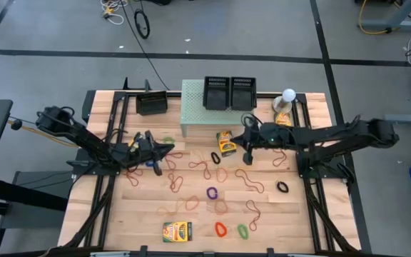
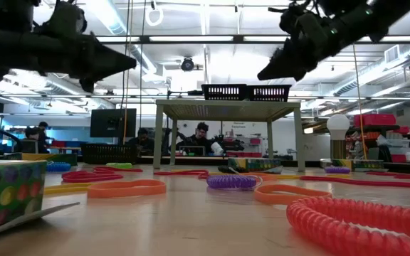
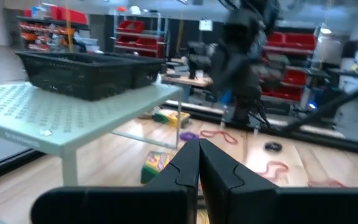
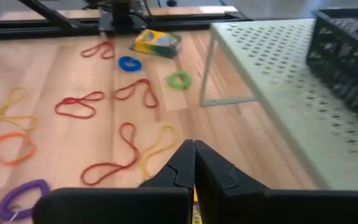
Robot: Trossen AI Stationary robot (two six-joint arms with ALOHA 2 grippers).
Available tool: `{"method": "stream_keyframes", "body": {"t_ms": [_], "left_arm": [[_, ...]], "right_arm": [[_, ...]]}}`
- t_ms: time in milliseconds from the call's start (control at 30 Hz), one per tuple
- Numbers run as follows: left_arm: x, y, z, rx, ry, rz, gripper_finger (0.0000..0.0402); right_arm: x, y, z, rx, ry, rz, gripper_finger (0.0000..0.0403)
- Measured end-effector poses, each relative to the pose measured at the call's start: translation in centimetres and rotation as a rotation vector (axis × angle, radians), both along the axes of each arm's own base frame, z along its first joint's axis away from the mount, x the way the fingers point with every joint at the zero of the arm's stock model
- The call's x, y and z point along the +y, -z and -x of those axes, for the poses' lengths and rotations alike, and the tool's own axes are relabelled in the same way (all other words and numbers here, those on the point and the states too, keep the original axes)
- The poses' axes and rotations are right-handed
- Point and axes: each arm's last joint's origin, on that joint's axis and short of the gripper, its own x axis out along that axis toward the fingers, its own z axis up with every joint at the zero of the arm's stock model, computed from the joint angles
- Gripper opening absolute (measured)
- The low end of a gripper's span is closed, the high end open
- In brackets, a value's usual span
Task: Pick & Place Office Desk Supplies
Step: Put the black bin on the shelf
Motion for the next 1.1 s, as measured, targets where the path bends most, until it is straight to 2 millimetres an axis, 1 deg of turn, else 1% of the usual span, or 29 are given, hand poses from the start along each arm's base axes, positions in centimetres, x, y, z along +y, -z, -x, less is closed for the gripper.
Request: {"method": "stream_keyframes", "body": {"t_ms": [67,200,267,367,600,833,967,1100], "left_arm": [[0.4,-0.3,-0.4,-0.015,-0.031,0.029,0.0013],[1.3,-0.8,-1.0,-0.029,-0.115,0.039,0.0011],[2.0,-0.9,-1.2,-0.035,-0.119,0.041,0.0006],[3.2,-0.9,-1.3,-0.065,-0.134,0.108,0.0006],[4.9,-0.2,-1.3,-0.019,-0.205,0.140,0.0005],[6.4,-0.2,-1.2,-0.026,-0.281,0.141,0.0005],[7.0,-0.2,-1.1,-0.024,-0.314,0.139,0.0006],[7.4,-0.2,-1.0,-0.023,-0.313,0.137,0.0006]], "right_arm": [[0.4,0.6,0.1,-0.021,-0.015,-0.003,0.0007],[1.0,0.9,0.2,-0.036,-0.038,-0.002,0.0007],[1.1,0.9,0.2,-0.041,-0.047,0.005,0.0007],[1.2,0.7,0.2,-0.052,-0.060,0.011,0.0007],[1.3,0.7,0.2,-0.053,-0.087,0.019,0.0007],[1.3,0.6,0.1,-0.071,-0.081,0.004,0.0007],[1.3,0.6,0.1,-0.067,-0.086,0.016,0.0007],[1.3,0.6,0.1,-0.065,-0.088,0.020,0.0007]]}}
